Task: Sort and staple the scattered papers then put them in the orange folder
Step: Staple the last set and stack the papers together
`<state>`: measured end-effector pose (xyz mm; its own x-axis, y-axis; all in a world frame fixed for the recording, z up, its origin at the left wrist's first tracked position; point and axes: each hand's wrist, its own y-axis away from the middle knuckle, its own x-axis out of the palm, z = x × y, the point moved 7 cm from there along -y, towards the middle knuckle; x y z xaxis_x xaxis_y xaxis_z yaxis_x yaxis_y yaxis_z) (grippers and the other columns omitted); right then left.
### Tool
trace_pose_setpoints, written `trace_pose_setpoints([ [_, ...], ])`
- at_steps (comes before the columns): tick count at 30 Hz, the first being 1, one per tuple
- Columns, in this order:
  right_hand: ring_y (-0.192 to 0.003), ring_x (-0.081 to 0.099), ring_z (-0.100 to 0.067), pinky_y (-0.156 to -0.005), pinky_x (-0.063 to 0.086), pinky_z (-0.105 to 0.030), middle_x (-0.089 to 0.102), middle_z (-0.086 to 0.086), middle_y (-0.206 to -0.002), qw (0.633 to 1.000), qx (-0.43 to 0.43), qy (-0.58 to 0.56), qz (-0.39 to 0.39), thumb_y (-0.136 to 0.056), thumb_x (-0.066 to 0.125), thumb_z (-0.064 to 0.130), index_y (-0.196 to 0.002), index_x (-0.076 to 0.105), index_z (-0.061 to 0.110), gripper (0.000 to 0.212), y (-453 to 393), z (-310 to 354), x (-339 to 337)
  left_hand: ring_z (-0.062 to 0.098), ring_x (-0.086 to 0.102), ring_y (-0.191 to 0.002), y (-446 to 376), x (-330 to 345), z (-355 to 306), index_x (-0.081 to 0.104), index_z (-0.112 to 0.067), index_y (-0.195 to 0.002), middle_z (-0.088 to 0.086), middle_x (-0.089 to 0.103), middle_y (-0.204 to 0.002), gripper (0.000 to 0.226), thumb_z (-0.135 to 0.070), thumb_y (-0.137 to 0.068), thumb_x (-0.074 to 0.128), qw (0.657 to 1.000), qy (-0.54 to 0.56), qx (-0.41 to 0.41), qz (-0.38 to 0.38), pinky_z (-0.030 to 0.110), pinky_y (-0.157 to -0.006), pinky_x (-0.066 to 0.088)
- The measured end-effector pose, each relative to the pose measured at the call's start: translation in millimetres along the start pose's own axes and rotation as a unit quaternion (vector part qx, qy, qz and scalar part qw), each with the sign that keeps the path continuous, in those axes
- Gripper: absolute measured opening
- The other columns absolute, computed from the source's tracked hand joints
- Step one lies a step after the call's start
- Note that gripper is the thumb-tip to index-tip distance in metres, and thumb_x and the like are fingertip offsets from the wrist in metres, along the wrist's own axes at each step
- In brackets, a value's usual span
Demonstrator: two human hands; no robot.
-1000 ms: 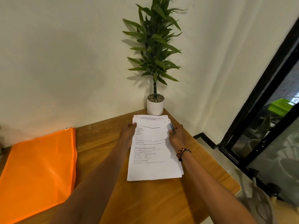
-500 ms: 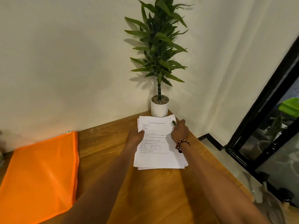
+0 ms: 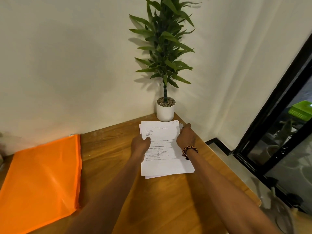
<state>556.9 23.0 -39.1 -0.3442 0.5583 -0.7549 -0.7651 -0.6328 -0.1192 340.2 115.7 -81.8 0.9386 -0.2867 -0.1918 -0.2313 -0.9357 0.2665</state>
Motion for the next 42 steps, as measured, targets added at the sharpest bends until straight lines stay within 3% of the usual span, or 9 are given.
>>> trace_pose_setpoints([
  [4, -0.092, 0.061, -0.031, -0.066, 0.039, -0.032, 0.064, -0.019, -0.110, 1.000, -0.012, -0.004, 0.005, -0.101, 0.047, 0.007, -0.126, 0.049, -0.006, 0.029, 12, 9, 3, 0.022, 0.073, -0.087, 8, -16, 5, 0.065, -0.020, -0.116, 0.002, 0.072, -0.116, 0.020, -0.020, -0.097, 0.058, 0.999, -0.007, 0.001, -0.038, 0.044, -0.077, 0.064],
  [10, -0.078, 0.054, -0.025, -0.056, 0.037, -0.031, 0.057, -0.010, -0.093, 0.998, -0.051, -0.005, 0.039, -0.101, 0.046, 0.009, -0.117, 0.048, 0.000, 0.018, 41, 35, 23, 0.023, 0.072, -0.085, 27, -53, 14, 0.062, -0.019, -0.115, 0.003, 0.071, -0.117, 0.022, -0.026, -0.094, 0.065, 0.992, -0.064, 0.003, -0.112, 0.041, -0.071, 0.065],
  [13, -0.085, 0.061, -0.030, -0.061, 0.040, -0.033, 0.064, -0.016, -0.103, 0.995, -0.081, 0.018, 0.060, -0.101, 0.049, 0.011, -0.117, 0.048, 0.002, 0.019, 58, 52, 38, 0.025, 0.070, -0.089, 37, -74, 25, 0.061, -0.021, -0.113, 0.001, 0.069, -0.115, 0.032, -0.039, -0.087, 0.066, 0.985, -0.096, -0.004, -0.146, 0.041, -0.072, 0.064],
  [17, -0.099, 0.062, -0.034, -0.064, 0.040, -0.033, 0.054, -0.020, -0.121, 0.986, -0.124, 0.066, 0.089, -0.098, 0.056, 0.009, -0.126, 0.048, 0.000, 0.031, 85, 76, 60, 0.027, 0.067, -0.097, 35, -105, 54, 0.058, -0.025, -0.116, 0.001, 0.066, -0.117, 0.058, -0.060, -0.069, 0.057, 0.973, -0.122, -0.026, -0.195, 0.045, -0.079, 0.063],
  [21, -0.095, 0.062, -0.033, -0.062, 0.038, -0.033, 0.052, -0.019, -0.121, 0.979, -0.159, 0.065, 0.109, -0.102, 0.051, 0.012, -0.127, 0.047, 0.001, 0.028, 106, 93, 74, 0.029, 0.068, -0.094, 61, -143, 50, 0.057, -0.026, -0.114, 0.002, 0.067, -0.115, 0.041, -0.052, -0.084, 0.063, 0.967, -0.082, -0.043, -0.236, 0.045, -0.083, 0.061],
  [24, -0.099, 0.060, -0.032, -0.064, 0.040, -0.034, 0.054, -0.018, -0.122, 0.974, -0.180, 0.067, 0.122, -0.102, 0.052, 0.013, -0.129, 0.048, 0.002, 0.029, 118, 100, 82, 0.027, 0.070, -0.085, 75, -158, 47, 0.058, -0.025, -0.105, -0.002, 0.068, -0.107, 0.016, -0.036, -0.095, 0.064, 0.975, -0.017, -0.051, -0.216, 0.039, -0.079, 0.063],
  [28, -0.106, 0.055, -0.032, -0.069, 0.043, -0.033, 0.048, -0.019, -0.128, 0.967, -0.197, 0.095, 0.129, -0.100, 0.054, 0.013, -0.129, 0.048, 0.002, 0.032, 129, 102, 88, 0.025, 0.070, -0.086, 85, -164, 44, 0.057, -0.024, -0.100, -0.001, 0.069, -0.105, 0.005, -0.028, -0.099, 0.061, 0.981, 0.008, -0.040, -0.187, 0.042, -0.082, 0.063],
  [34, -0.111, 0.051, -0.033, -0.082, 0.051, -0.036, 0.045, -0.020, -0.134, 0.960, -0.208, 0.145, 0.120, -0.098, 0.060, 0.021, -0.124, 0.052, 0.003, 0.033, 138, 100, 90, 0.024, 0.074, -0.087, 87, -164, 54, 0.066, -0.026, -0.103, -0.003, 0.073, -0.107, 0.007, -0.027, -0.096, 0.065, 0.988, 0.044, -0.027, -0.144, 0.042, -0.081, 0.063],
  [42, -0.103, 0.056, -0.030, -0.070, 0.049, -0.034, 0.050, -0.016, -0.127, 0.962, -0.196, 0.166, 0.092, -0.096, 0.062, 0.015, -0.117, 0.057, 0.007, 0.023, 137, 93, 73, 0.022, 0.075, -0.082, 86, -167, 63, 0.065, -0.026, -0.106, -0.003, 0.073, -0.112, 0.016, -0.019, -0.092, 0.069, 0.989, 0.014, -0.033, -0.146, 0.043, -0.073, 0.064],
])
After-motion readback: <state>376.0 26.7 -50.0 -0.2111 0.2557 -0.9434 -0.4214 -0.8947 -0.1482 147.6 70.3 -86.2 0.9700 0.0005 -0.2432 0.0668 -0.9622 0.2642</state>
